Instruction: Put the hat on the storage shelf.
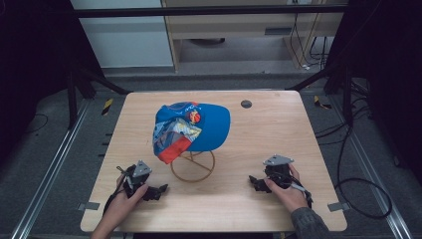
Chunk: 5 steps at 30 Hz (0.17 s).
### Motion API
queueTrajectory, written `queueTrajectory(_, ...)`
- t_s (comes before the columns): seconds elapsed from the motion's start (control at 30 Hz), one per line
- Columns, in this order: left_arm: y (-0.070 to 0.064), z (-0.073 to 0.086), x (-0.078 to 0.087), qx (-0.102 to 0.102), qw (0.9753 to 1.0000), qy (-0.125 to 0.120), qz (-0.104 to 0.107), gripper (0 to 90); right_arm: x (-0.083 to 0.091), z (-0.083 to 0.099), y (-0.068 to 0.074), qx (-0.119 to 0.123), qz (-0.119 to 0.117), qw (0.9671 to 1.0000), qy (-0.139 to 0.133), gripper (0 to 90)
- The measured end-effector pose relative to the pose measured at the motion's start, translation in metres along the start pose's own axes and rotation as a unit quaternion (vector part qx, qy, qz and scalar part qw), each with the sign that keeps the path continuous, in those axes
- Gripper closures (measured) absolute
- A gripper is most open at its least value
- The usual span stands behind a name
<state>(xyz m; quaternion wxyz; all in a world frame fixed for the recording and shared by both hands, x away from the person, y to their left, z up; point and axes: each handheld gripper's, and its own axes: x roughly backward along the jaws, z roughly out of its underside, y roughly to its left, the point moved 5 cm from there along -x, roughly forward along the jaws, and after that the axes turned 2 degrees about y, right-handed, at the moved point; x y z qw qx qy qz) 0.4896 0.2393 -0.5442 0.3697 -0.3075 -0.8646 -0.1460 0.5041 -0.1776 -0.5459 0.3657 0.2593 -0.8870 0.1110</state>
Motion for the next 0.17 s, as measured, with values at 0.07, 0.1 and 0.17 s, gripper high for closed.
queueTrajectory(0.07, 0.0, 0.0, -0.0001, 0.0, 1.0, 0.0, 0.001, 0.0, 0.0001, 0.0004, 0.0004, -0.004, 0.005, 1.0, 0.0, 5.9)
queueTrajectory(0.1, -0.0001, 0.0, -0.0001, 0.0, 1.0, 0.0, 0.001, 0.0, 0.0003, 0.0006, 0.0009, -0.009, 0.007, 0.9999, 0.001, 5.4)
queueTrajectory(0.17, -0.0001, 0.0, -0.0001, 0.001, 1.0, -0.001, 0.001, 0.0, -0.0005, 0.0002, 0.0019, -0.02, 0.017, 0.9997, 0.003, 3.7)
